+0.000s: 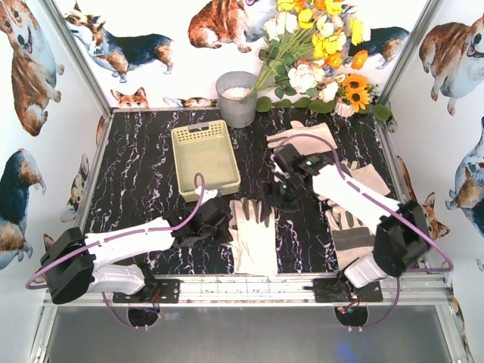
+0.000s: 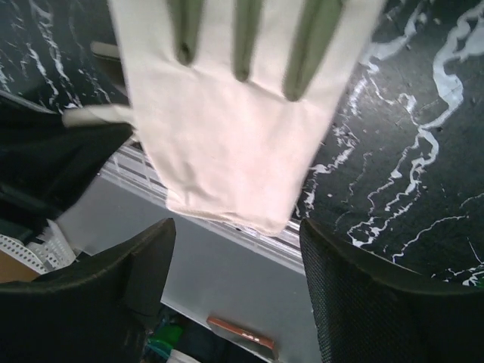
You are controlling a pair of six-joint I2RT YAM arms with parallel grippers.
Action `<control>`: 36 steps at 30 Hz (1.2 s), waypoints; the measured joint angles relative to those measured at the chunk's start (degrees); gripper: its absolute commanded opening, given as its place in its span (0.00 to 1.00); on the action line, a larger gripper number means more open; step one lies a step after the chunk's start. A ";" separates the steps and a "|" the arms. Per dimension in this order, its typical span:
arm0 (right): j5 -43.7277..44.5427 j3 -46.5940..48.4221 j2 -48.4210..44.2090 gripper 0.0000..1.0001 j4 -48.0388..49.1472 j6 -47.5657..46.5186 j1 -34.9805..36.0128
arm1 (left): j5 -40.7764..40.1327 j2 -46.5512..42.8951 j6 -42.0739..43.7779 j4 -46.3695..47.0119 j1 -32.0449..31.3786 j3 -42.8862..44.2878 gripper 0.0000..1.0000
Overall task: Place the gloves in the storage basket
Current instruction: Turn over the glove in the glove, then pair the glove with the glove.
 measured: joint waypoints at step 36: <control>-11.15 -22.36 8.26 0.02 25.00 -2.40 -6.12 | -1.51 2.67 -4.39 3.06 0.00 -3.41 0.00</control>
